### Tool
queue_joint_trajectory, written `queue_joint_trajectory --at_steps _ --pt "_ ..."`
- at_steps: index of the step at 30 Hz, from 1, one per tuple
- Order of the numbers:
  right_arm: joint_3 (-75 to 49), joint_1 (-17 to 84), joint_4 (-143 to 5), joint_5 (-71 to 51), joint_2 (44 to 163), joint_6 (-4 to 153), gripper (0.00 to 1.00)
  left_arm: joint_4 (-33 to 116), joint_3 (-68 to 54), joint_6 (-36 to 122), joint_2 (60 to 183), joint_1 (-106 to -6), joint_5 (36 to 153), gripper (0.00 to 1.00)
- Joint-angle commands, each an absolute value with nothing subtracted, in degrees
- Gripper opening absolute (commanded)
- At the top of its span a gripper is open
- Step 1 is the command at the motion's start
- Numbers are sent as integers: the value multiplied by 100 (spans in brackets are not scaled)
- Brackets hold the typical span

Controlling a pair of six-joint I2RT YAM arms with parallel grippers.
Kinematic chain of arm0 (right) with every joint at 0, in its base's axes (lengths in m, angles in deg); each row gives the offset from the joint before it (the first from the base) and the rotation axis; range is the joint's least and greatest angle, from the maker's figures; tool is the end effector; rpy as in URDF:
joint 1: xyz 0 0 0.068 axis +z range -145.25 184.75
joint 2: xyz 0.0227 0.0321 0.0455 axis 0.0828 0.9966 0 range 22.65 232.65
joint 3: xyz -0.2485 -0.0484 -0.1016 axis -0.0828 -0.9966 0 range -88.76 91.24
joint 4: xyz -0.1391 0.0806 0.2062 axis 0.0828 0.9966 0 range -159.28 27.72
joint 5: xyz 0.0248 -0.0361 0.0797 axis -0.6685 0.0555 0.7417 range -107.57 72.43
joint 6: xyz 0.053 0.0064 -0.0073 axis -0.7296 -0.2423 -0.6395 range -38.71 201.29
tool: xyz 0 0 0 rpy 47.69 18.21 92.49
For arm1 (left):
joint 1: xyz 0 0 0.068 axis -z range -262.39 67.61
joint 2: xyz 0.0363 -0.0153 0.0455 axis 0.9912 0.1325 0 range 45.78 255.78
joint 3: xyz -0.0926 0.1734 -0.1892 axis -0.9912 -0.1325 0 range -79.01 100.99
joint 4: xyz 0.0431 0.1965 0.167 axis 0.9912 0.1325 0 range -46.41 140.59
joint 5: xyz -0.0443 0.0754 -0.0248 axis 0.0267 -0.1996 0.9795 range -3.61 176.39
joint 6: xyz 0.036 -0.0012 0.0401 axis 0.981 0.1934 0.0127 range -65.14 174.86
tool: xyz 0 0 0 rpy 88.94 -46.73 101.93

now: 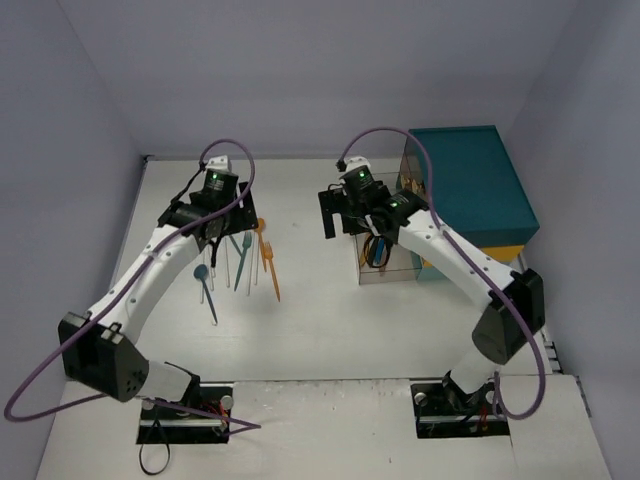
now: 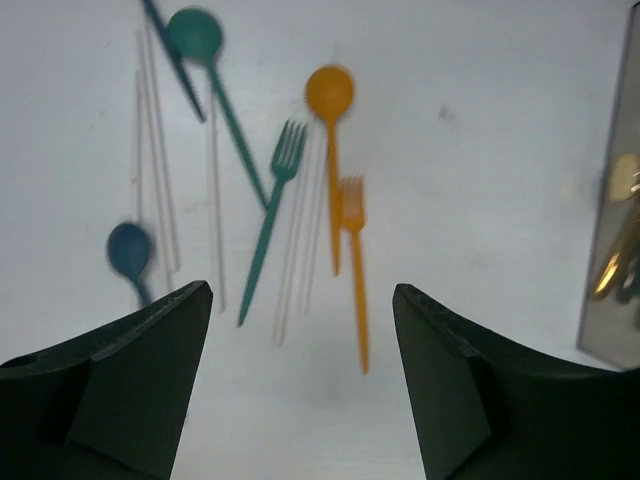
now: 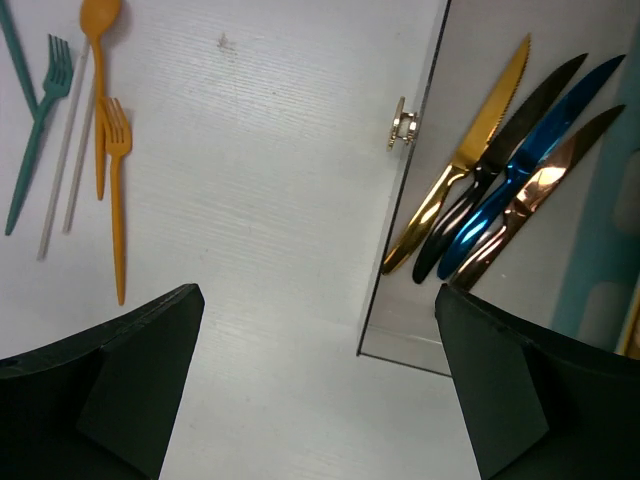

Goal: Sort the eating utensils into containers

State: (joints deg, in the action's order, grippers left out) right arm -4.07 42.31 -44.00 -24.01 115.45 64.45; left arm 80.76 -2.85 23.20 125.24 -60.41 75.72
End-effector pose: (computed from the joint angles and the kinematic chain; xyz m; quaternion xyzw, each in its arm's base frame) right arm 0.2999 0.2256 0.3418 -0.1319 0.8695 0.1724 0.4437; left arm 0.2831 -0.1072 0.3482 -0.1151 0.8976 -0.1129 0.4103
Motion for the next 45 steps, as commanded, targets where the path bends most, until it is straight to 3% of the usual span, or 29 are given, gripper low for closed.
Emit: queue_joint_trajectory --at_steps 1,8,20,45 --pt "40 4248 -4949 -2526 12353 6021 100 8328 -934 2892 11524 -6421 7301 74" --pt "667 4301 -5129 -2434 13594 5934 99 8361 -2086 3169 10434 -6677 6828 82" --pt "1041 4291 -5161 -3391 14658 5890 99 7879 -2848 3287 9989 -6683 6557 82" --pt "36 3246 -5013 -4708 13856 6247 100 7892 -2795 3438 10168 -6675 6389 82"
